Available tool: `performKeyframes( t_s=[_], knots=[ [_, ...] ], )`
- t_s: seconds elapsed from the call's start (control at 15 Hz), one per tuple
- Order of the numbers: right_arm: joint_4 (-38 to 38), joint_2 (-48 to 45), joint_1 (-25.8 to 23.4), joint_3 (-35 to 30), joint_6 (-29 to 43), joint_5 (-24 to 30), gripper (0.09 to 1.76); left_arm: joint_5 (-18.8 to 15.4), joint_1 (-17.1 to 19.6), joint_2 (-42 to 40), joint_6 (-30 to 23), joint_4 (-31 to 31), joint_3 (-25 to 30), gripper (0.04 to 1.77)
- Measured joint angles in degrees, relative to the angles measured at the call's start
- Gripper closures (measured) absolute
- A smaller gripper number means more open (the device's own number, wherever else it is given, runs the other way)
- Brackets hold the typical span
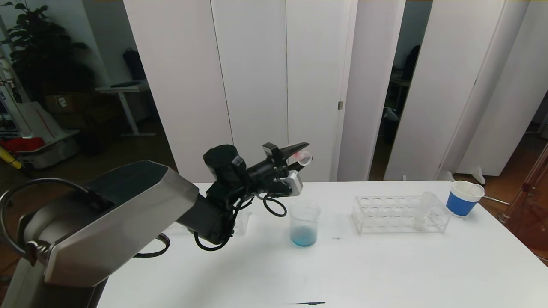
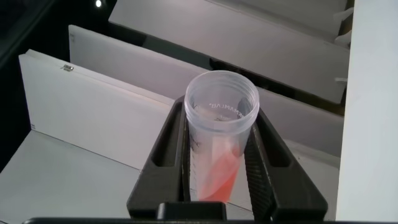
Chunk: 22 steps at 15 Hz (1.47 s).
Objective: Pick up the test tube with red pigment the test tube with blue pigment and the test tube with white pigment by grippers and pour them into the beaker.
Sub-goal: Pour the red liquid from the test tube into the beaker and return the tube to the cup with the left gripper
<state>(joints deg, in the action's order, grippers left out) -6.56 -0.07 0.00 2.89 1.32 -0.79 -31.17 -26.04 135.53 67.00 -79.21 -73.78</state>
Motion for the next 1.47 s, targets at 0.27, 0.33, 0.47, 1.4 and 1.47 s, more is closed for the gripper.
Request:
performKeyframes(
  t_s=[0.27,0.33,0.47,1.4,1.47],
  knots=[
    [0.02,0.00,0.00,0.00,0.00,0.00,0.10,-0.09,0.90,2.12,2.68,-1.88,-1.35,1.23],
    [0.00,0.00,0.00,0.00,-0.02,0.05,0.10,-0.13,1.21,2.50,2.97,-1.74,-1.39,1.23],
    [0.00,0.00,0.00,0.00,0.00,0.02,0.10,-0.30,1.88,3.00,3.01,-1.51,-1.44,1.23],
    [0.00,0.00,0.00,0.00,-0.02,0.00,0.10,-0.72,2.15,4.32,3.95,-4.24,-1.27,1.23],
    [0.00,0.00,0.00,0.00,0.00,0.02,0.10,-0.74,2.15,4.43,4.11,-4.24,-1.17,1.23]
  ],
)
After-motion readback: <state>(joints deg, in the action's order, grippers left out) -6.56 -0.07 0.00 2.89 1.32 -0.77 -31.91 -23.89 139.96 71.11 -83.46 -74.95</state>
